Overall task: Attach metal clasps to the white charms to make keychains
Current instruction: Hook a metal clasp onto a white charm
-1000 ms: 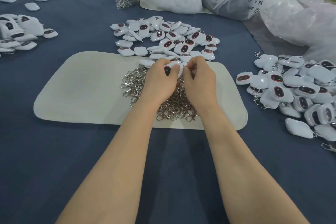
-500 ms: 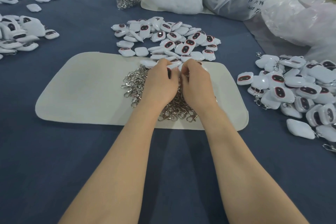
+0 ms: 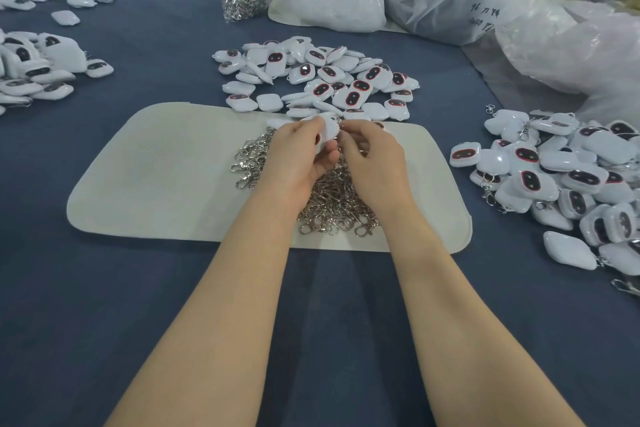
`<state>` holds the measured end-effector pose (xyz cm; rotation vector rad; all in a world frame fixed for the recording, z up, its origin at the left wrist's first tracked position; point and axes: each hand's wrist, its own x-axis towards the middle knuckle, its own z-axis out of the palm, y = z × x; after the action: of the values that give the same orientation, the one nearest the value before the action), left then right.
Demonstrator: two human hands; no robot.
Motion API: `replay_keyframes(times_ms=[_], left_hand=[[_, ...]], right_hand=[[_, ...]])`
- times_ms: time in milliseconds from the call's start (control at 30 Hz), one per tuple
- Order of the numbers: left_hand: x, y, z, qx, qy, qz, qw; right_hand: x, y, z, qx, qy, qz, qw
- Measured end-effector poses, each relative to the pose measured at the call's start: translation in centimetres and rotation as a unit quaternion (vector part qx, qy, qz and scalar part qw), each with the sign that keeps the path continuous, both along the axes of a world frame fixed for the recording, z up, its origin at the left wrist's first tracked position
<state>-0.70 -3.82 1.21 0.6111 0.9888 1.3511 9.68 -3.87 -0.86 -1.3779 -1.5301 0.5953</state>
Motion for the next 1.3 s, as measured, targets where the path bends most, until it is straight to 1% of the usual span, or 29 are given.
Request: replay_keyframes(times_ms=[67, 267, 433, 667, 900, 1000, 1067, 1133, 1167, 1200, 1233, 1300], left_hand=[[0.0, -0.2, 0.2, -0.002, -0.016, -0.011, 1.000], [-0.1, -0.3, 0.5, -0.043, -0.067, -0.041, 0.996], [-0.2, -0.4, 0.5, -0.051, -0.088, -0.061, 0.993], [0.1, -0.4, 0.4, -0.053, -0.075, -0.083, 0.992], [-0.2, -0.2, 0.5, -0.073, -0.086, -0.121, 0.986], [-0.2, -0.2, 0.6, -0.077, -0.094, -0.110, 0.986], [0.0, -0.3, 0.6, -0.055, -0.074, -0.080, 0.992], [0.1, -0.2, 0.6, -0.021, -0.030, -0.034, 0.999], [0.1, -0.3, 0.5, 0.000, 0.010, -0.011, 1.000], [0.1, -0.2, 0.4, 0.026, 0.069, 0.010, 0.997], [0.1, -0.2, 0.2, 0.055, 0.138, 0.028, 0.989], [0.1, -0.3, 0.0, 0.111, 0.260, 0.057, 0.958]], right_hand=[[0.0, 0.0, 0.1, 0.002, 0.042, -0.004, 0.999], [-0.3, -0.4, 0.8, 0.050, 0.099, -0.017, 0.994], [-0.2, -0.5, 0.8, 0.057, 0.090, -0.008, 0.994], [-0.3, -0.6, 0.9, 0.083, 0.066, -0.007, 0.994], [-0.3, -0.9, 1.3, 0.073, 0.070, 0.025, 0.995], [-0.4, -0.9, 1.5, 0.079, 0.033, 0.023, 0.996], [-0.5, -0.9, 1.4, 0.081, 0.004, 0.003, 0.997], [-0.5, -0.8, 1.3, 0.085, -0.016, -0.020, 0.996], [-0.4, -0.8, 1.3, 0.085, -0.024, -0.027, 0.996], [-0.3, -0.8, 1.3, 0.083, -0.031, -0.029, 0.996], [-0.3, -0.8, 1.2, 0.081, -0.038, -0.028, 0.996], [-0.1, -0.7, 1.2, 0.078, -0.057, -0.022, 0.995]])
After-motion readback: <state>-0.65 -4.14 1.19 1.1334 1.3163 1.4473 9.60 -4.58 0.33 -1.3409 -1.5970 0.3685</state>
